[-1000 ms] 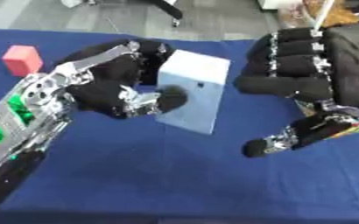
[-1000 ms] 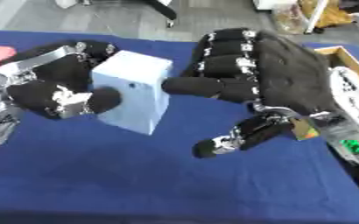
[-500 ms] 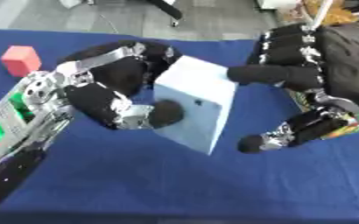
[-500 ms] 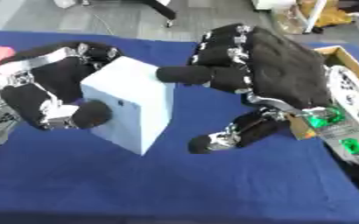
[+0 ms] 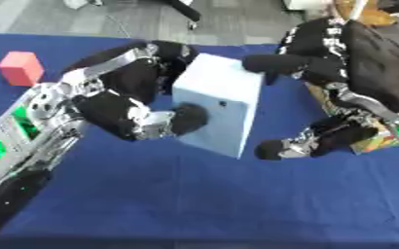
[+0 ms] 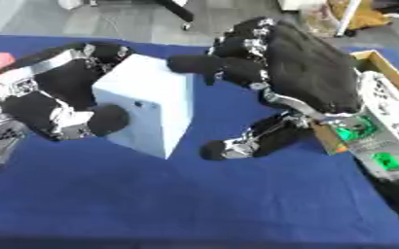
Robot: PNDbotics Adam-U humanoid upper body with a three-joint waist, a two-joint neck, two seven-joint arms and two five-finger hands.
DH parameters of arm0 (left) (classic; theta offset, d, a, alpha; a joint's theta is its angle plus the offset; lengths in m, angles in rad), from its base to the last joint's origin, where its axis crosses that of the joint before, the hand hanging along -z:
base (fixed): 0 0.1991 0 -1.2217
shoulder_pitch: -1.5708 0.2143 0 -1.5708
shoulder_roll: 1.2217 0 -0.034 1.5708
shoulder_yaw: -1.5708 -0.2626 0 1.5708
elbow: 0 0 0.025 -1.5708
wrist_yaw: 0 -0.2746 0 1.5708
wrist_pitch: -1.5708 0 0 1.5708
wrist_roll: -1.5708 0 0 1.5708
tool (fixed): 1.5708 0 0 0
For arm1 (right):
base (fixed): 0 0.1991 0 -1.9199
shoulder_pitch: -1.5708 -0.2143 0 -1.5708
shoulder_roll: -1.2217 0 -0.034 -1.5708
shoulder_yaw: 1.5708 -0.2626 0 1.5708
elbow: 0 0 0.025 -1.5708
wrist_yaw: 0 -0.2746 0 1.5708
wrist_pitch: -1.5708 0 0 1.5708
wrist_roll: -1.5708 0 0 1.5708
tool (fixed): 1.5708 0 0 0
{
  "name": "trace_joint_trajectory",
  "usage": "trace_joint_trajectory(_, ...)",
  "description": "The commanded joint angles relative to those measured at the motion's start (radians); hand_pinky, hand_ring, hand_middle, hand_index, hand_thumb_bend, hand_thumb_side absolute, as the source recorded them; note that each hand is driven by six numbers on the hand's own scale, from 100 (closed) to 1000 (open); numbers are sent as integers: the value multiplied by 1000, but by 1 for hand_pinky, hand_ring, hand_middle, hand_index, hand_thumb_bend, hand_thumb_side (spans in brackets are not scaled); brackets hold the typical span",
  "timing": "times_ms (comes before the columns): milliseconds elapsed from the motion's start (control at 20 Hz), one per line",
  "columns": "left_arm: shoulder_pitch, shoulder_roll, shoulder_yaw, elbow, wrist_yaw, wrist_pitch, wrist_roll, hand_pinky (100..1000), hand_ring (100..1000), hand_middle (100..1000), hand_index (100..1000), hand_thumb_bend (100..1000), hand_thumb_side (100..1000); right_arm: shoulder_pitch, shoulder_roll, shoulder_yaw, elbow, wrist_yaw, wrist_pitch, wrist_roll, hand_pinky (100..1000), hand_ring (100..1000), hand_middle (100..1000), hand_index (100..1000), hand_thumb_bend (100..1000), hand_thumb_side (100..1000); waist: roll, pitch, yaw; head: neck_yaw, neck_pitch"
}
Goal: Pick up the objects with one hand, pass them to the other hand, and then place them into the box on the other side of the table.
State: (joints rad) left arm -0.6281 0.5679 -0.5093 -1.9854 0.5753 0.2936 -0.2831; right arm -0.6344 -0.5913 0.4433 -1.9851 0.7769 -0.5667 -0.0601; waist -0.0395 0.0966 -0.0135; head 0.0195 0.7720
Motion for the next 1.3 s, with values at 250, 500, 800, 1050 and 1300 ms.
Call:
trace_joint_trajectory(250, -32, -16, -1, -15, 5, 33, 56, 728, 620, 538, 620, 116, 259, -28, 8, -15, -15, 89, 60, -30, 255, 263, 279, 908, 599, 339, 2, -11, -3, -5, -2)
trace_joint_trajectory(500, -43, -28, -4, -15, 10, 56, 88, 726, 620, 539, 621, 113, 253, -31, 13, -9, -15, 146, 90, -98, 191, 203, 236, 887, 572, 304, 2, -11, -3, -8, -2)
trace_joint_trajectory(800, -47, -40, -14, -15, 4, 89, 135, 724, 618, 537, 620, 106, 238, -34, 22, 2, -15, 197, 136, -172, 143, 165, 188, 848, 554, 277, 3, -11, -3, -11, -2)
trace_joint_trajectory(1050, -48, -45, -15, -15, 1, 103, 170, 723, 617, 539, 621, 106, 238, -32, 28, 10, -15, 177, 176, -257, 100, 101, 109, 702, 525, 190, 3, -11, -5, -11, -2)
trace_joint_trajectory(1300, -45, -42, -17, -15, -1, 109, 176, 724, 619, 541, 624, 114, 245, -30, 26, 20, -15, 125, 180, -348, 100, 100, 100, 665, 502, 117, 3, -11, -6, -12, -2)
